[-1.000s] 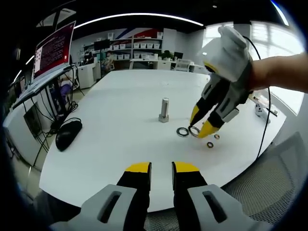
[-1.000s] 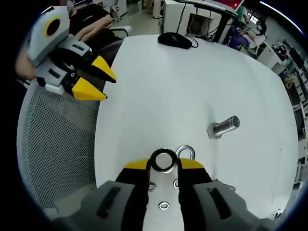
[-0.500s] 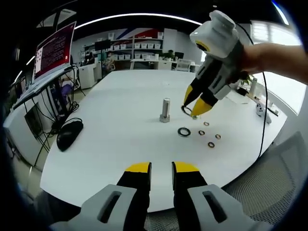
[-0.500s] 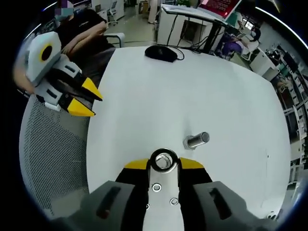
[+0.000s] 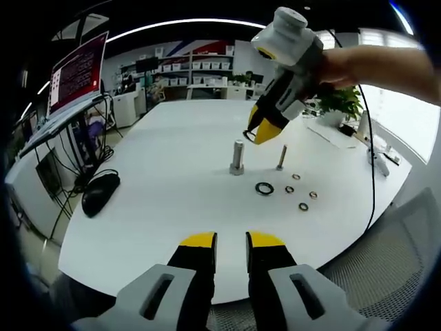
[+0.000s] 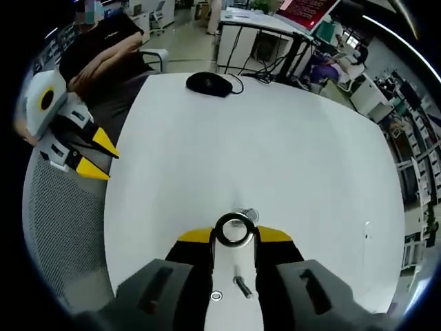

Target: Place the washer onto the threaded stud by aligning its center hole with the stud, sliding it down to the base, and recovering from edge contact or off-axis alignment until the washer reaches the visible bottom stop.

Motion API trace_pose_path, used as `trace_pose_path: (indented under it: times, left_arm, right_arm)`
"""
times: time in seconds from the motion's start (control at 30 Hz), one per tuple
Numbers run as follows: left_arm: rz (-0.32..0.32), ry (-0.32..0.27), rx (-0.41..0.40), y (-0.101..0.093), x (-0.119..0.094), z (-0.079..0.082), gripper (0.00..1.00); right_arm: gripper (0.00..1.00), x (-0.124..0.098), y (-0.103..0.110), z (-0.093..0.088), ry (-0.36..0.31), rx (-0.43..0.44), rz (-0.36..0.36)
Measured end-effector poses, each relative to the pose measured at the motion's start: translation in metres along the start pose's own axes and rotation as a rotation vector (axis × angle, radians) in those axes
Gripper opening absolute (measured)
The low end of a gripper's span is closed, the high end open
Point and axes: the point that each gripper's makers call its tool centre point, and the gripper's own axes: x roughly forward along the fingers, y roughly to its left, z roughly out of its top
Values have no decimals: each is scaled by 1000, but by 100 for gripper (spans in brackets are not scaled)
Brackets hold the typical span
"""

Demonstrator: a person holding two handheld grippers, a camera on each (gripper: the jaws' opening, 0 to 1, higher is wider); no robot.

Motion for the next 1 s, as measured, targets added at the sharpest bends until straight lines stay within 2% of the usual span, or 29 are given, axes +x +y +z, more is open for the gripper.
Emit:
trace_pose_path:
  times: [0.37,0.53,0.63,0.77,1.0]
  left_arm:
    - [7,-14,7,1,1,2,12]
    - [10,-26,-5,2,1,4,11]
    - [8,-29,-7,2,1,5,11]
    - [8,-33,-5,2,2,5,10]
    - [7,-36,-3,3,2,6,9]
  right_arm:
    - [23,16,-13,1,55,-52,23]
    - [23,24,-9,-3,77,-61,42]
    - [23,26,-10,-3,94,-97,36]
    - [23,28,-12,0,90,-89,47]
    - [23,37,-11,-5,125,-114,67]
